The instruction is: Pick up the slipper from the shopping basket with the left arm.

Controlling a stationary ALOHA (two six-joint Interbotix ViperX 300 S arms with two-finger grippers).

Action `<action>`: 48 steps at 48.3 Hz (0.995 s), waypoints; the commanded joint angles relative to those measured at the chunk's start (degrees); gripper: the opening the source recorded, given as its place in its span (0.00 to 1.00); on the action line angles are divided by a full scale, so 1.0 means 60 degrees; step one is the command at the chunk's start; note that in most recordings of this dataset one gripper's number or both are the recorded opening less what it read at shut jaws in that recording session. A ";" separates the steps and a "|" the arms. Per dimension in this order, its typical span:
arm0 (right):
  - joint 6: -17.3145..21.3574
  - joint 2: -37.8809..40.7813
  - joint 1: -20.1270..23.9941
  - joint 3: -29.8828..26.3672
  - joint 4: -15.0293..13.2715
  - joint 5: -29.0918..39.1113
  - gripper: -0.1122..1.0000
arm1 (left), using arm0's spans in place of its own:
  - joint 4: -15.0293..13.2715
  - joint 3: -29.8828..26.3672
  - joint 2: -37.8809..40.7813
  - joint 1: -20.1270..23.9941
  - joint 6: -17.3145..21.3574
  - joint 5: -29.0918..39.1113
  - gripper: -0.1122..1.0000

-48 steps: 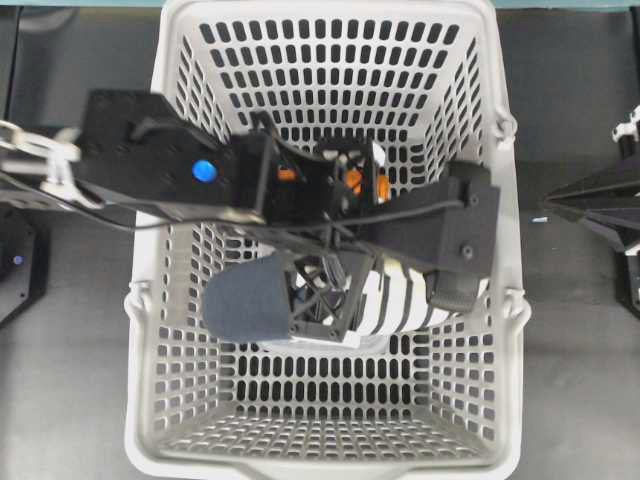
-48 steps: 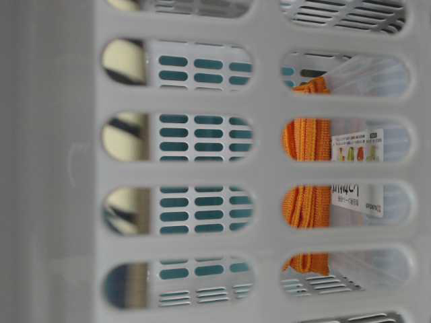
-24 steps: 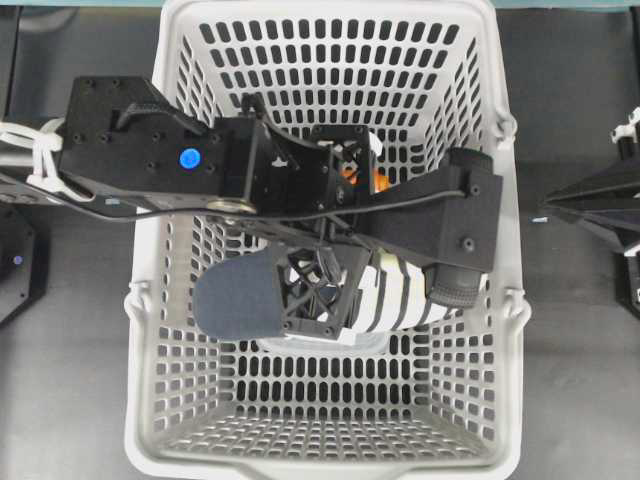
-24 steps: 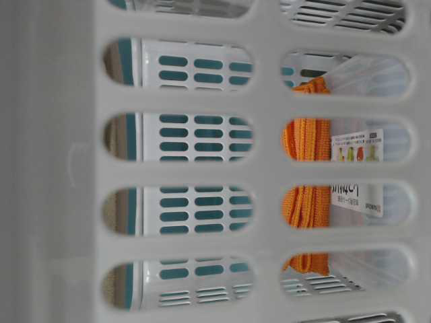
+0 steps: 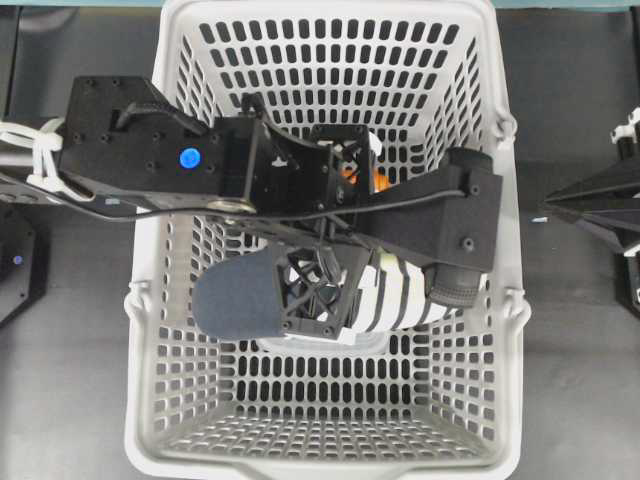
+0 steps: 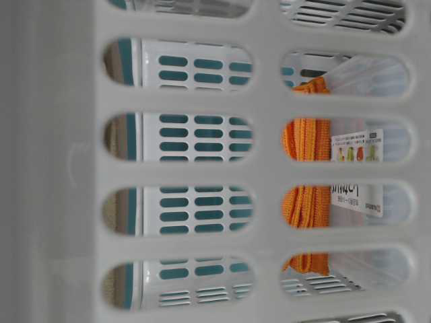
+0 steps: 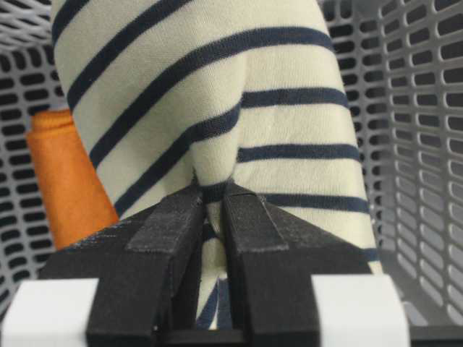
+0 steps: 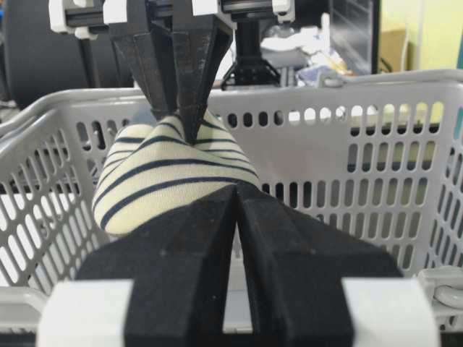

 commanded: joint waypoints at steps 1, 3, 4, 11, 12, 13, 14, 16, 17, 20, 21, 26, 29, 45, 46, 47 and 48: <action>0.0000 0.0044 0.0000 -0.0059 0.0029 -0.0044 0.10 | 0.0029 -0.0234 -0.0337 0.0000 -0.0015 -0.0029 0.16; 0.0000 0.0044 0.0000 -0.0059 0.0029 -0.0044 0.10 | 0.0029 -0.0234 -0.0337 0.0000 -0.0015 -0.0029 0.16; 0.0000 0.0044 0.0000 -0.0059 0.0029 -0.0044 0.10 | 0.0029 -0.0234 -0.0322 0.0000 -0.0015 -0.0029 0.16; 0.0000 0.0044 0.0015 -0.0059 0.0029 -0.0044 0.10 | 0.0029 -0.0234 -0.0337 0.0000 -0.0015 -0.0029 0.16; 0.0000 0.0044 0.0000 -0.0059 0.0015 -0.0044 0.10 | 0.0029 -0.0234 -0.0337 0.0000 -0.0015 -0.0029 0.16; 0.0000 0.0029 0.0015 -0.0059 0.0029 -0.0044 0.10 | 0.0029 -0.0234 -0.0337 0.0000 -0.0015 -0.0029 0.16; 0.0000 0.0044 0.0015 -0.0059 0.0029 -0.0044 0.10 | 0.0029 -0.0234 -0.0337 0.0000 -0.0015 -0.0029 0.16; 0.0000 0.0029 0.0000 -0.0059 0.0029 -0.0044 0.10 | 0.0029 -0.0220 -0.0337 0.0000 -0.0015 -0.0029 0.16; 0.0000 0.0029 0.0000 -0.0059 0.0029 -0.0044 0.10 | 0.0029 -0.0234 -0.0337 0.0000 -0.0015 -0.0029 0.16; 0.0000 0.0015 0.0000 -0.0059 0.0029 -0.0044 0.10 | 0.0029 -0.0234 -0.0337 -0.0015 -0.0015 -0.0029 0.16; 0.0000 0.0015 0.0000 -0.0059 0.0029 -0.0044 0.10 | 0.0029 -0.0234 -0.0337 0.0000 -0.0029 -0.0029 0.16; 0.0000 0.0000 0.0000 -0.0059 0.0029 -0.0044 0.10 | 0.0029 -0.0234 -0.0322 0.0000 -0.0029 -0.0029 0.16; 0.0000 0.0000 0.0000 -0.0073 0.0029 -0.0044 0.10 | 0.0029 -0.0234 -0.0337 0.0000 -0.0029 0.0015 0.16; 0.0000 -0.0044 0.0015 -0.0073 0.0029 -0.0044 0.10 | 0.0029 -0.0234 -0.0337 0.0000 -0.0029 0.0293 0.16; 0.0000 -0.0044 0.0015 -0.0073 0.0029 -0.0044 0.10 | 0.0029 -0.0234 -0.0337 0.0000 -0.0029 0.0308 0.16; 0.0000 -0.0044 0.0000 -0.0073 0.0029 -0.0044 0.10 | 0.0029 -0.0249 -0.0337 0.0000 -0.0029 0.0293 0.16; 0.0000 -0.0044 0.0015 -0.0073 0.0029 -0.0044 0.10 | 0.0029 -0.0249 -0.0337 0.0000 -0.0029 0.0293 0.16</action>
